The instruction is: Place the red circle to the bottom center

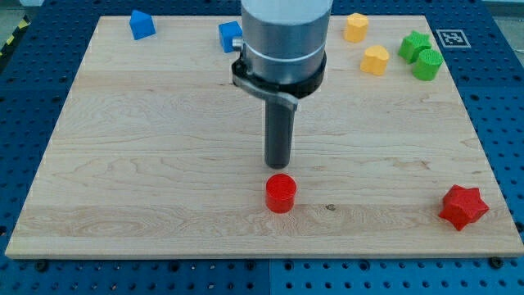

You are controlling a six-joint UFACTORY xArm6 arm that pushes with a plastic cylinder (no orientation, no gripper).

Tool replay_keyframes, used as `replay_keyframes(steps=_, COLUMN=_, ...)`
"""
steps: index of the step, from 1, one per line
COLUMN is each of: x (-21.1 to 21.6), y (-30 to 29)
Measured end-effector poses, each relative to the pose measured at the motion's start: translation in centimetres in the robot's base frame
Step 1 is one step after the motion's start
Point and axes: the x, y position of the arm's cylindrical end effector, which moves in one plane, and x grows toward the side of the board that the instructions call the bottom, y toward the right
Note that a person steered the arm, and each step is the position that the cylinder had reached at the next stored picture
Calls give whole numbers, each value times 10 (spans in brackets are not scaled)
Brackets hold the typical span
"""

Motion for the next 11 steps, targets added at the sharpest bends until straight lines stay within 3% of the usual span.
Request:
replay_keyframes(steps=1, x=24, y=-11)
replay_keyframes(steps=4, x=39, y=-30)
replay_keyframes(steps=5, x=15, y=-33)
replay_keyframes(steps=11, x=18, y=0)
